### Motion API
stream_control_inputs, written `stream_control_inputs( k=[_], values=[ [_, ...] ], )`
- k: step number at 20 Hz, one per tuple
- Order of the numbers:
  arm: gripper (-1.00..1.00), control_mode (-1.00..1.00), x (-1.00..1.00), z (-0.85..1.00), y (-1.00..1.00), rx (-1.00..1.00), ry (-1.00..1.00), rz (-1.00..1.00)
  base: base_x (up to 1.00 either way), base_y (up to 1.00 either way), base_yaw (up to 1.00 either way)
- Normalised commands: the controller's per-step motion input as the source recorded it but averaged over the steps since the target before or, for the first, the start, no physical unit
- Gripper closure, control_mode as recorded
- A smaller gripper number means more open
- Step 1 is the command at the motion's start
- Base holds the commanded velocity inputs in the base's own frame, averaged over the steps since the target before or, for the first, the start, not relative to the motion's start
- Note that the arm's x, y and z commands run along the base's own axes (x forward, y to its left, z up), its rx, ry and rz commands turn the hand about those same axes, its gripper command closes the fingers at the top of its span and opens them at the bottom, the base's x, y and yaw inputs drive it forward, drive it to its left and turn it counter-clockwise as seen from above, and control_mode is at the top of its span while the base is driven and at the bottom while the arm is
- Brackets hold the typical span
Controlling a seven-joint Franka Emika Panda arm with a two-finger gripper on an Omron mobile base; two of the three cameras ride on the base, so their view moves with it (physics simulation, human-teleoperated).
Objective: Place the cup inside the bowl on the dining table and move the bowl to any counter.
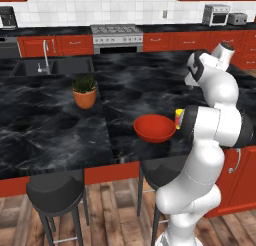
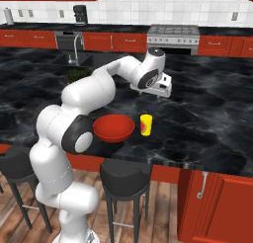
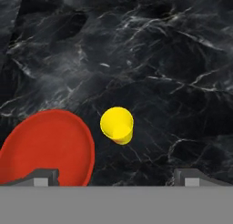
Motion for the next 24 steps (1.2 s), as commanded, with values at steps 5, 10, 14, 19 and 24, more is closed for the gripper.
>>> stream_control_inputs(
  k=[5,10,14,19,24],
  values=[
    [-1.00,-1.00,0.00,-0.07,0.00,0.01,0.00,-0.03,0.00,0.00,0.00],
    [-1.00,-1.00,0.00,-0.03,-0.05,0.01,0.00,-0.04,0.00,0.00,0.00],
    [-1.00,-1.00,0.00,-0.06,-0.09,0.01,0.00,-0.07,0.00,0.00,0.00],
    [-1.00,-1.00,0.00,-0.14,-0.05,0.01,0.00,-0.07,0.00,0.00,0.00],
    [-1.00,-1.00,0.00,-0.33,0.00,0.00,0.00,-0.06,0.00,0.00,0.00]
  ],
)
